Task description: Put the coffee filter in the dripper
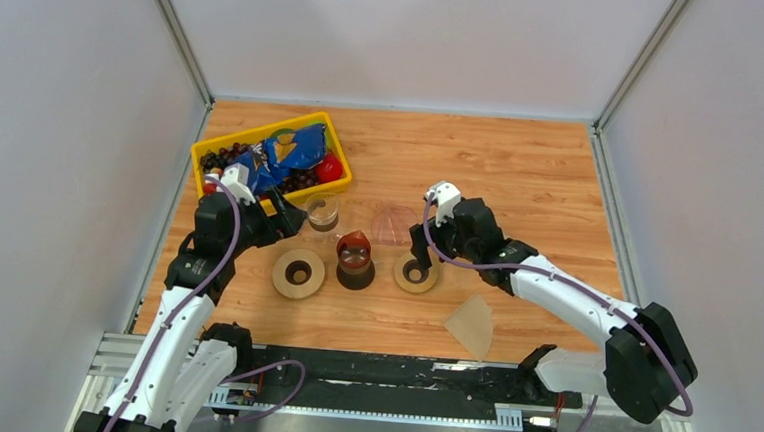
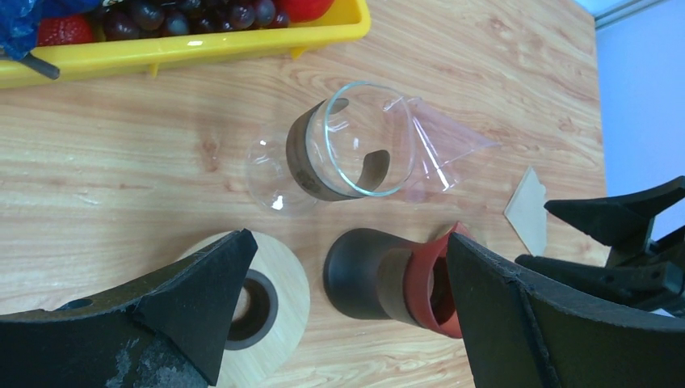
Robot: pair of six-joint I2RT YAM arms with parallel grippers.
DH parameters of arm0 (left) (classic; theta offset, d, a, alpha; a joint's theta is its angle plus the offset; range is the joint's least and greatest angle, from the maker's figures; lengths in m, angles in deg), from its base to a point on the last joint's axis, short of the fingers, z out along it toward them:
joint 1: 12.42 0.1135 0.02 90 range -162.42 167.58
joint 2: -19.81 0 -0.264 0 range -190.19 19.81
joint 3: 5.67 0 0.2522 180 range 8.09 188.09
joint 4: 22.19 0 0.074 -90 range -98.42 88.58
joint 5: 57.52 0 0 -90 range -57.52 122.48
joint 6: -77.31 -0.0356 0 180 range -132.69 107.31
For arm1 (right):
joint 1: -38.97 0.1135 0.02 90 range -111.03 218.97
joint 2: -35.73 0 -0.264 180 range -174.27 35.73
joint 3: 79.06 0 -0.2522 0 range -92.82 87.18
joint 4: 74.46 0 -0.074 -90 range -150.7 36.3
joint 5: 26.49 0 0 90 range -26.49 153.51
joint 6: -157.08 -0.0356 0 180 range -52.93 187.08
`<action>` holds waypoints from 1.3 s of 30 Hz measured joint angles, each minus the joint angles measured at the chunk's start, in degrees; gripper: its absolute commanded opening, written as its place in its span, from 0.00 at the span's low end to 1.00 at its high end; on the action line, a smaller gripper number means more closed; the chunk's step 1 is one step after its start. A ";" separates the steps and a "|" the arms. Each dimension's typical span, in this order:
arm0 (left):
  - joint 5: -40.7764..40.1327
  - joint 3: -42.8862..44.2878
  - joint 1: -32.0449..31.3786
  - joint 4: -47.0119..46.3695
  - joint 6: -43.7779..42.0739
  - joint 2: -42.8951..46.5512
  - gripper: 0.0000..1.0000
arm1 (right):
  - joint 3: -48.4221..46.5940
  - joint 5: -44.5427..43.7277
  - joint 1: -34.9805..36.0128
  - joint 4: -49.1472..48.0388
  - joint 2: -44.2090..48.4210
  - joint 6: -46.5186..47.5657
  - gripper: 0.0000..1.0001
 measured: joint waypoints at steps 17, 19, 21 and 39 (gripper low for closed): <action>-3.45 0.00 0.00 2.62 0.00 0.83 1.00 | -0.87 -5.70 -0.07 4.22 -9.60 -14.43 0.69; -3.80 0.00 0.00 2.86 0.00 0.83 1.00 | -0.87 -5.70 -0.07 4.42 -10.97 -15.52 0.66; -4.04 0.00 0.00 3.06 0.00 0.83 1.00 | -0.87 -5.97 0.04 4.46 -12.22 -16.55 0.62; -4.28 0.00 0.00 3.06 0.17 1.03 1.00 | -1.03 -9.11 4.55 4.81 -15.85 -20.26 0.24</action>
